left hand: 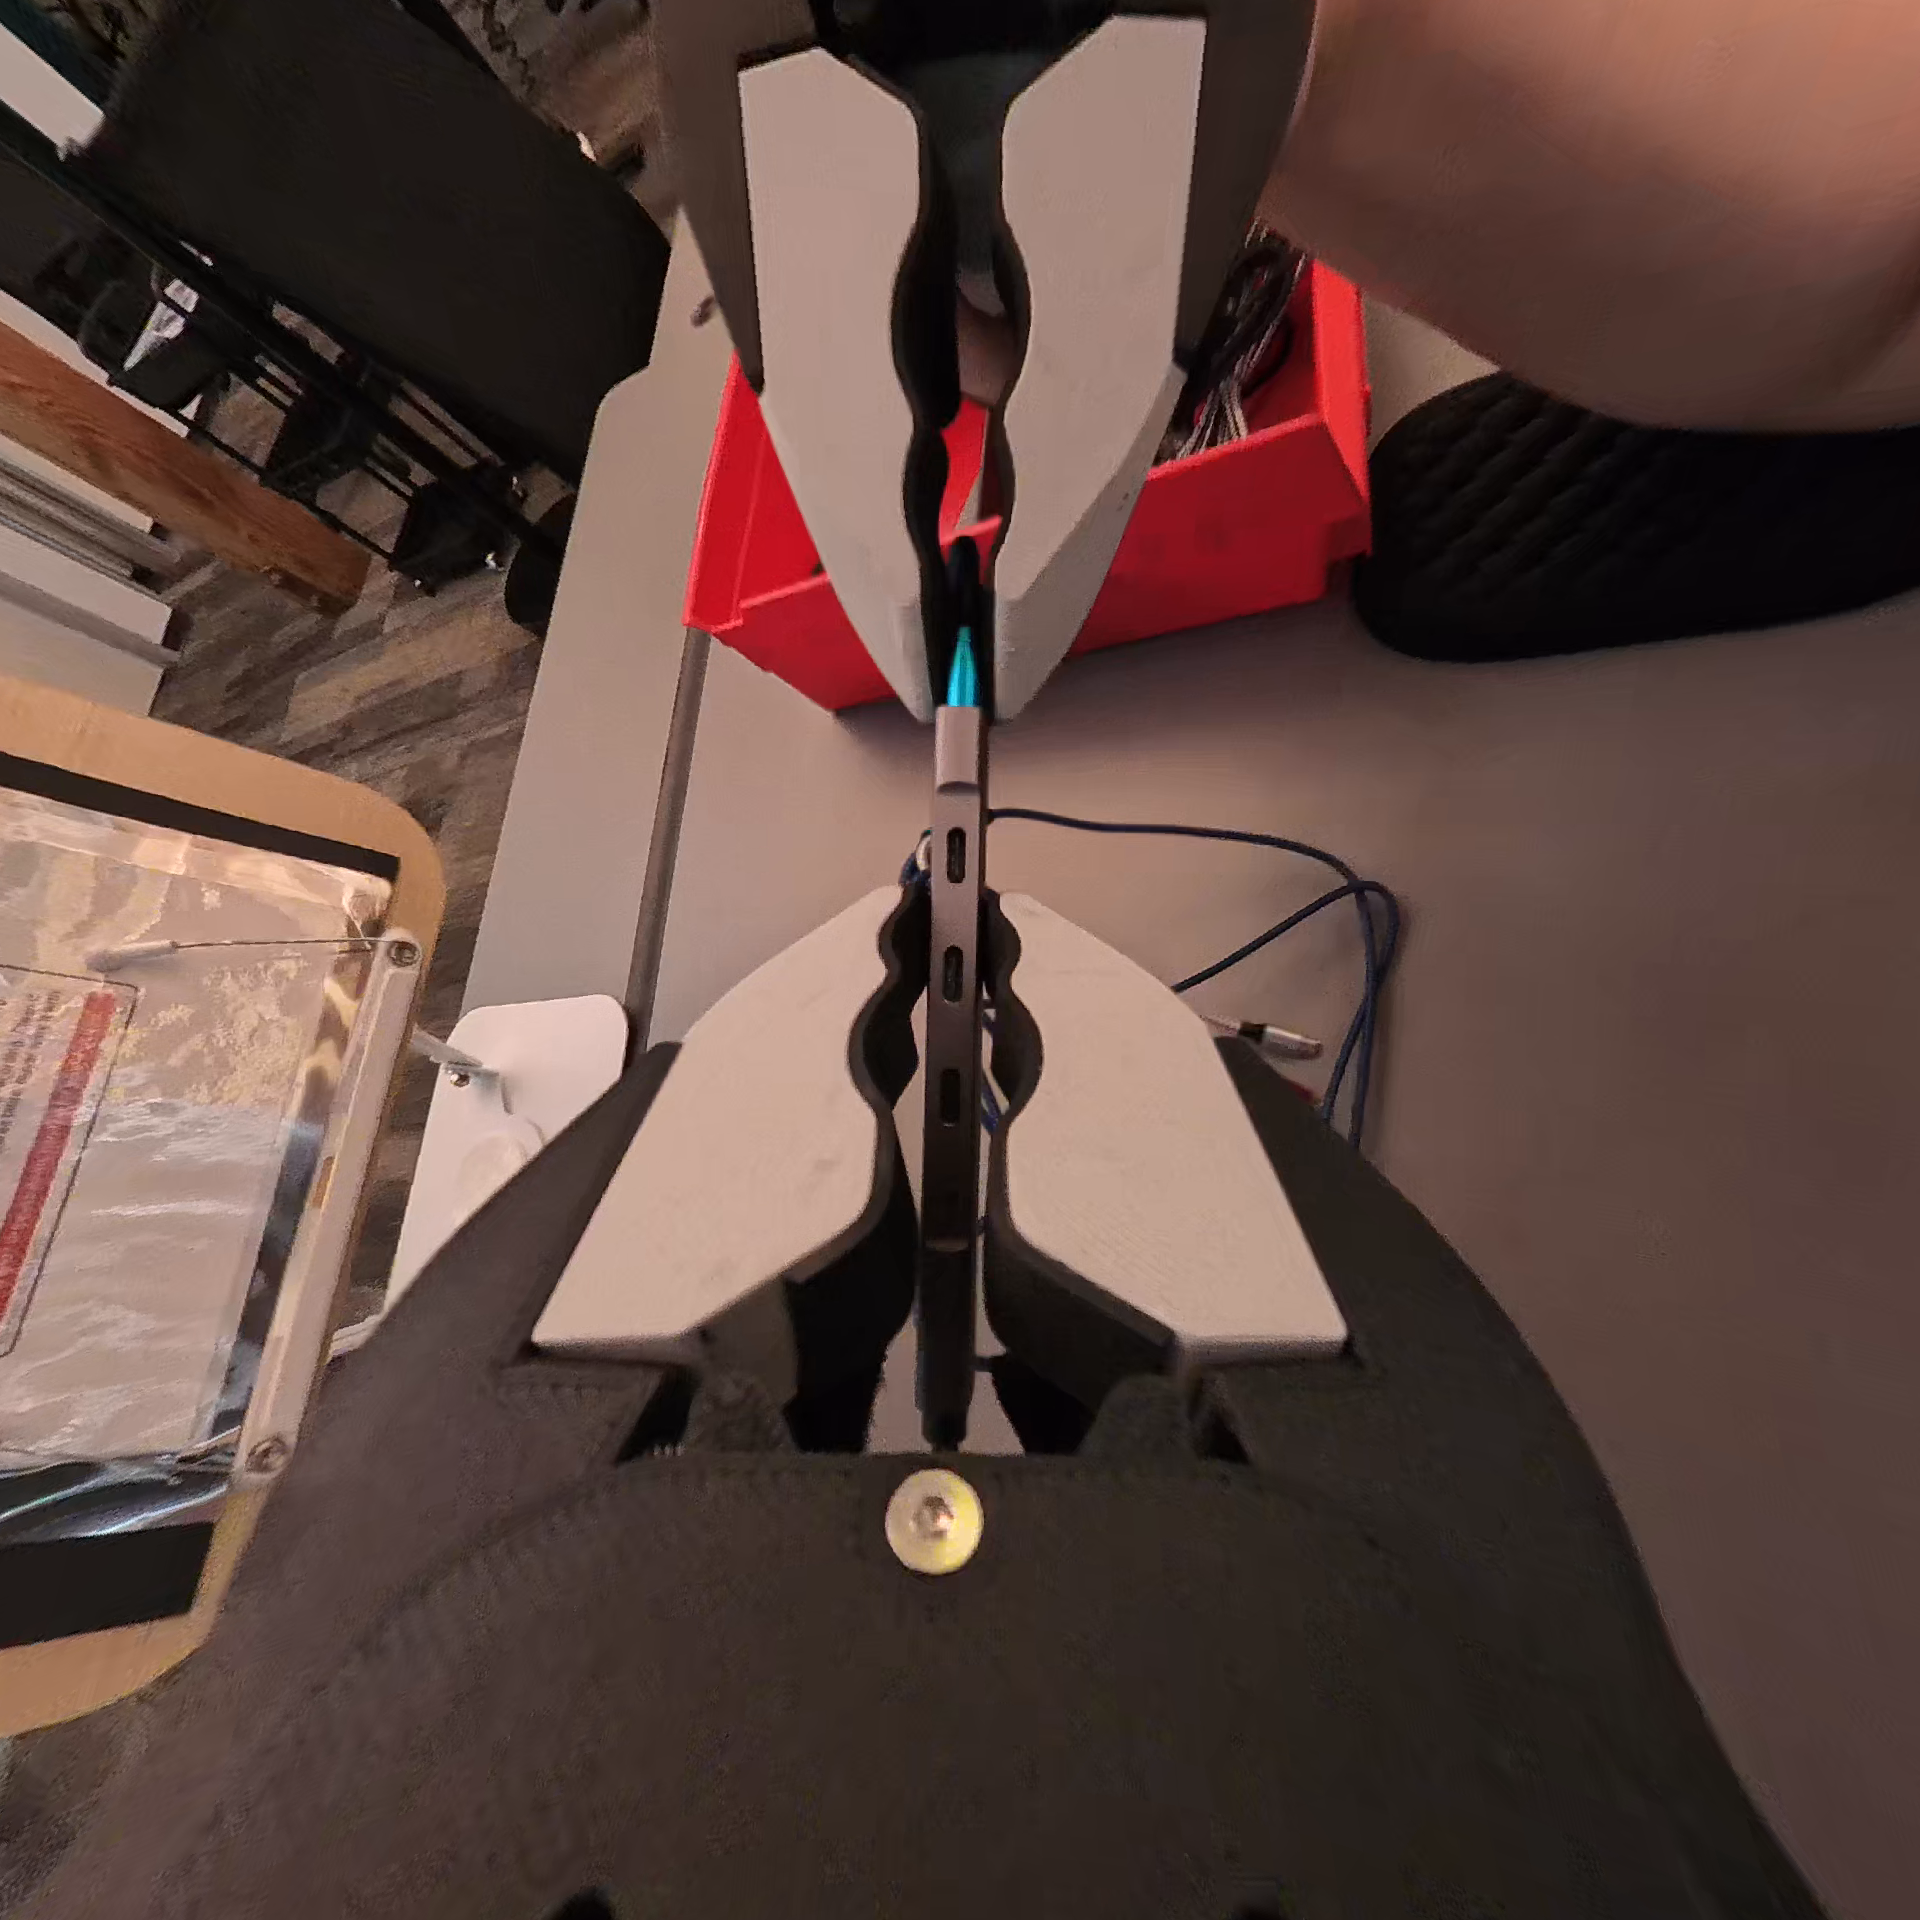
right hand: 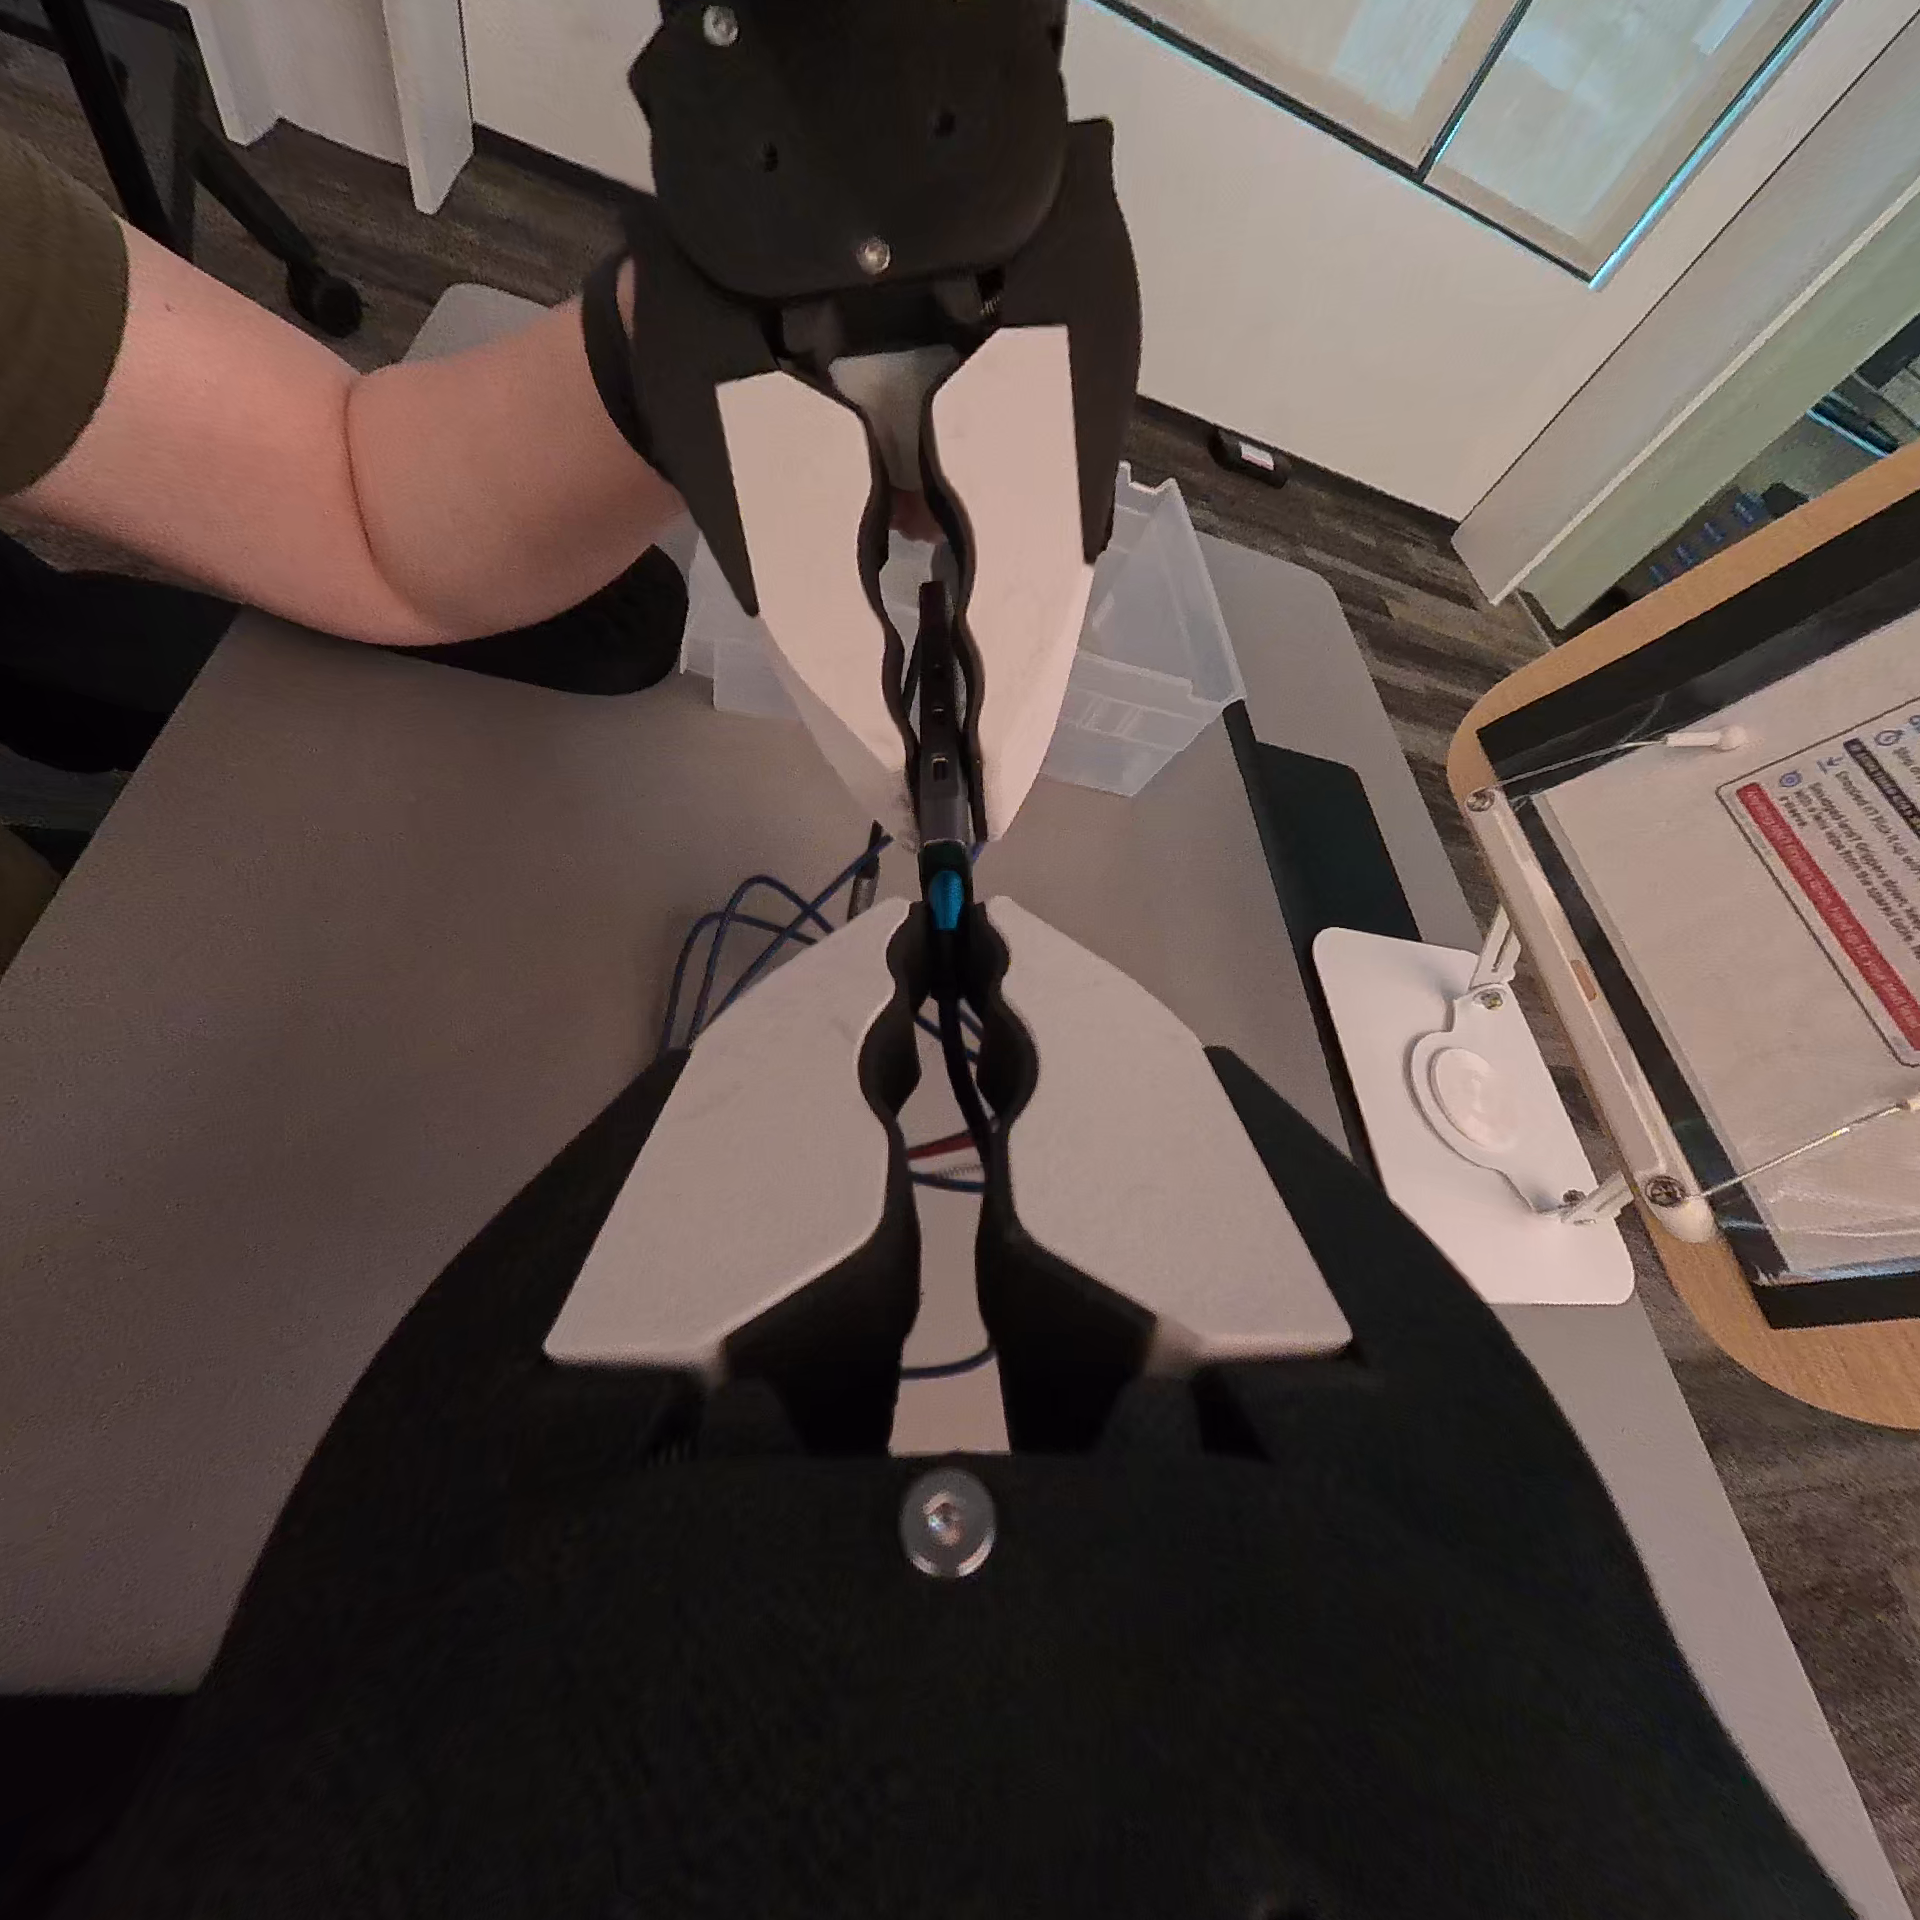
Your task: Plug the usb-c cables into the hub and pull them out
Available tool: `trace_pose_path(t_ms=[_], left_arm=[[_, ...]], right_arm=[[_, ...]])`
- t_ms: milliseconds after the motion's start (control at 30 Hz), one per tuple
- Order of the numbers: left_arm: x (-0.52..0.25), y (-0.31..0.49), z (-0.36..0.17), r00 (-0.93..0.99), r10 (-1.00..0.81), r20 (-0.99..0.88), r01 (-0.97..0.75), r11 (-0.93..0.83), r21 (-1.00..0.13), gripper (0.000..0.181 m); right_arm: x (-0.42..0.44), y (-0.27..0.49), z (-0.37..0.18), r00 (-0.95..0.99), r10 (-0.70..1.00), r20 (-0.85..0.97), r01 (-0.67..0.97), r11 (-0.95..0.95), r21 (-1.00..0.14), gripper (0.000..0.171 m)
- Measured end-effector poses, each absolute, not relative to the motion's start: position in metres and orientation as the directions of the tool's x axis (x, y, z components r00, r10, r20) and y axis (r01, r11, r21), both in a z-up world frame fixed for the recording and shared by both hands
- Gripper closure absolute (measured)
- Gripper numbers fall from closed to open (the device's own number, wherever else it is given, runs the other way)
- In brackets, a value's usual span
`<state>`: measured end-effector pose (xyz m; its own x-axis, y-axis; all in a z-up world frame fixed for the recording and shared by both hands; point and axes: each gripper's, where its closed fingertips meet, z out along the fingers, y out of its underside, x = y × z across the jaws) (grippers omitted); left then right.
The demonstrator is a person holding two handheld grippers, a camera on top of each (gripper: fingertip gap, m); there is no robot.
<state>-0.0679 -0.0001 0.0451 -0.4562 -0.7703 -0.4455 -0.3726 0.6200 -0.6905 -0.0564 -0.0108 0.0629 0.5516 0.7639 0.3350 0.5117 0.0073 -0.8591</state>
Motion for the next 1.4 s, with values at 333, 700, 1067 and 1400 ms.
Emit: trace_pose_path(t_ms=[333,700,1067,1400], left_arm=[[-0.067,-0.007,0.07,-0.442,-0.813,-0.379,-0.295,0.531,-0.795,0.172],[-0.067,-0.007,0.074,-0.443,-0.821,-0.361,-0.286,0.511,-0.811,0.172],[-0.163,0.08,0.151,-0.174,-0.933,-0.314,-0.148,0.34,-0.929,0.173],[-0.175,0.064,0.158,-0.127,-0.911,-0.392,-0.17,0.409,-0.896,0.173]], right_arm=[[-0.056,-0.016,0.087,0.563,0.769,0.304,0.387,0.08,-0.919,0.163],[-0.055,-0.015,0.09,0.558,0.785,0.267,0.335,0.081,-0.939,0.164],[0.05,-0.088,0.16,0.753,0.611,0.242,0.154,0.194,-0.969,0.164],[0.031,-0.063,0.199,0.89,0.278,0.361,0.273,0.31,-0.911,0.164]])
